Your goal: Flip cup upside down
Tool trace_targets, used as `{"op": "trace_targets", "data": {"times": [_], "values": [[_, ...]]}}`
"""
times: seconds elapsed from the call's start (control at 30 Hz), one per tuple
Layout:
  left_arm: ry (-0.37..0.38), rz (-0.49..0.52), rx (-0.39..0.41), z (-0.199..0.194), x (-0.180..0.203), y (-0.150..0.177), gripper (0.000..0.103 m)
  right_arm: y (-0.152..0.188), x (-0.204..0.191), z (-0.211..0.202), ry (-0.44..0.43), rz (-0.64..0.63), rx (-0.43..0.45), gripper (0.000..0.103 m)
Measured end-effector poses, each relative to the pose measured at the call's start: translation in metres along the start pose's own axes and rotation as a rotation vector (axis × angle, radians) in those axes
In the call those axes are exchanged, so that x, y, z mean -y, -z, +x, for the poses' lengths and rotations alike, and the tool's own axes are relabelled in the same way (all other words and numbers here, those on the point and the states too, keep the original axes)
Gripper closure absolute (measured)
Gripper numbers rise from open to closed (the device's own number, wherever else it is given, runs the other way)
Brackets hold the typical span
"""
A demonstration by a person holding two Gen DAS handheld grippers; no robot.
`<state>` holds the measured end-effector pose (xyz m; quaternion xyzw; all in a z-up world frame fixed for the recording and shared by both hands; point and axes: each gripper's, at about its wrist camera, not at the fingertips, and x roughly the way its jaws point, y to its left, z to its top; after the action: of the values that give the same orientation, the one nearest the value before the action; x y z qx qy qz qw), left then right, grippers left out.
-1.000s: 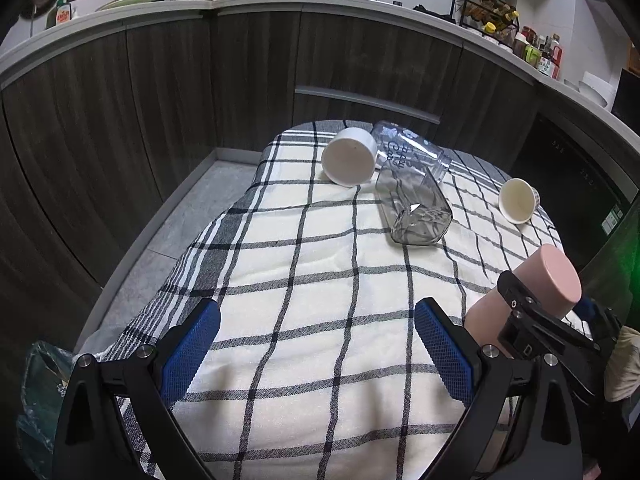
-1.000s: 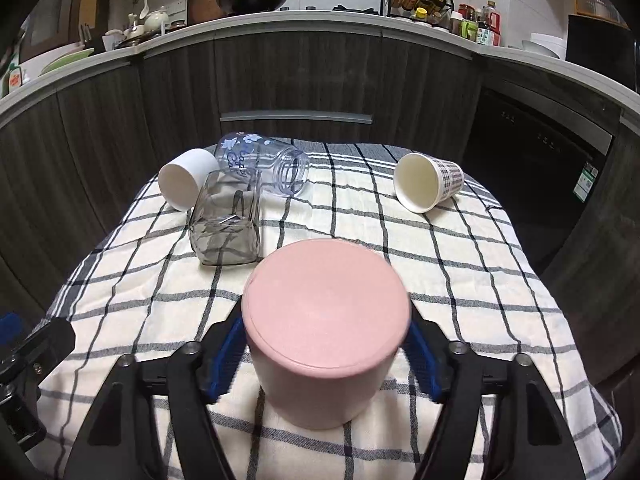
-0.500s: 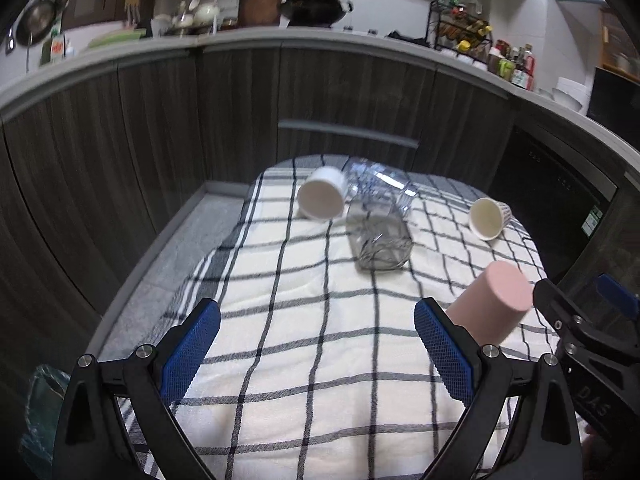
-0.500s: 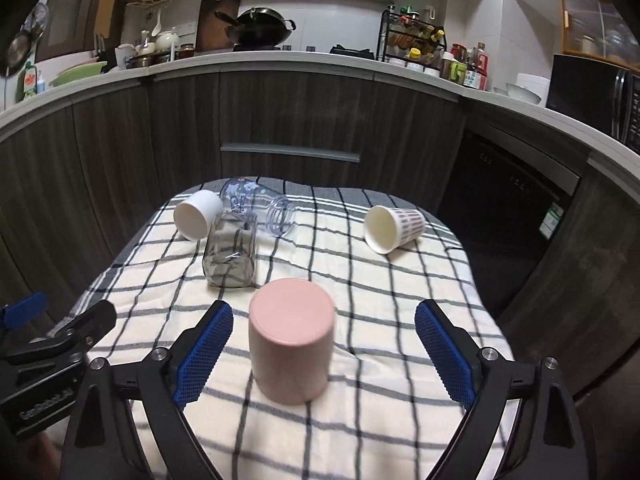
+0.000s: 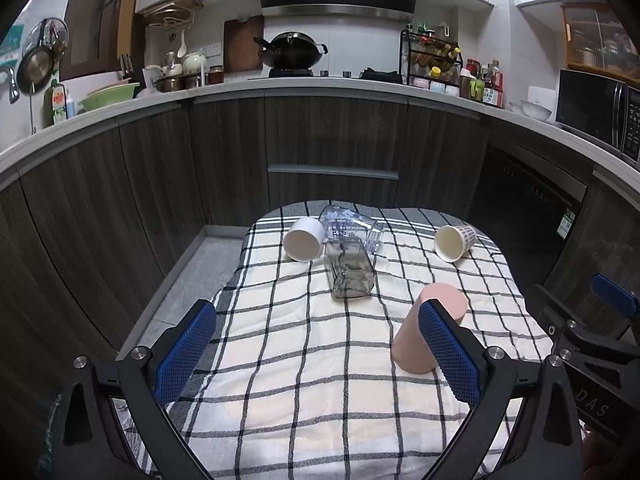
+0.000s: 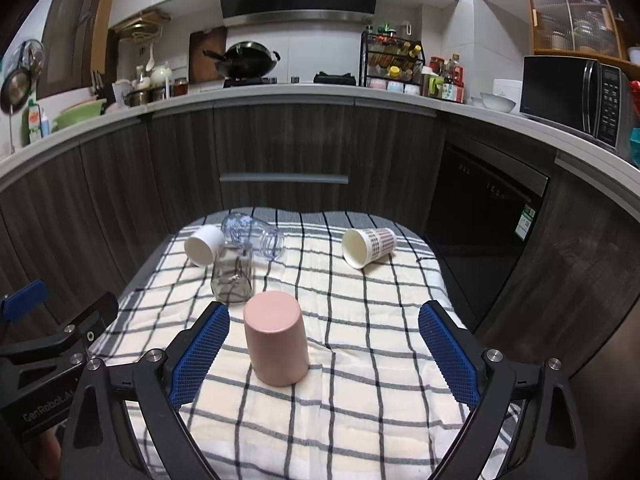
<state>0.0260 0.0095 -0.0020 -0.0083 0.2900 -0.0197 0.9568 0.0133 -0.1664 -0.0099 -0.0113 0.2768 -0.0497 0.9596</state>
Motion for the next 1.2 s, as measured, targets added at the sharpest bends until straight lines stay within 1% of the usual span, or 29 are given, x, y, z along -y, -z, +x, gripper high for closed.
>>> {"op": "trace_targets", "data": {"times": [0.13, 0.4, 0.73, 1.2], "values": [[-0.018, 0.011, 0.009, -0.013, 0.003, 0.001, 0.0, 0.0, 0.005, -0.014, -0.007, 0.011, 0.017, 0.005], [-0.064, 0.022, 0.025, -0.031, 0.004, 0.003, 0.0, 0.003, 0.018, -0.028, -0.004, 0.054, 0.015, 0.004], [-0.068, 0.033, 0.063, -0.046, 0.006, 0.003, 0.0, 0.004, 0.024, -0.048, -0.002, 0.055, 0.06, 0.004], [-0.065, 0.028, 0.065, -0.049, 0.005, 0.002, 0.0, 0.004, 0.023, -0.048, -0.002, 0.054, 0.061, 0.003]]}}
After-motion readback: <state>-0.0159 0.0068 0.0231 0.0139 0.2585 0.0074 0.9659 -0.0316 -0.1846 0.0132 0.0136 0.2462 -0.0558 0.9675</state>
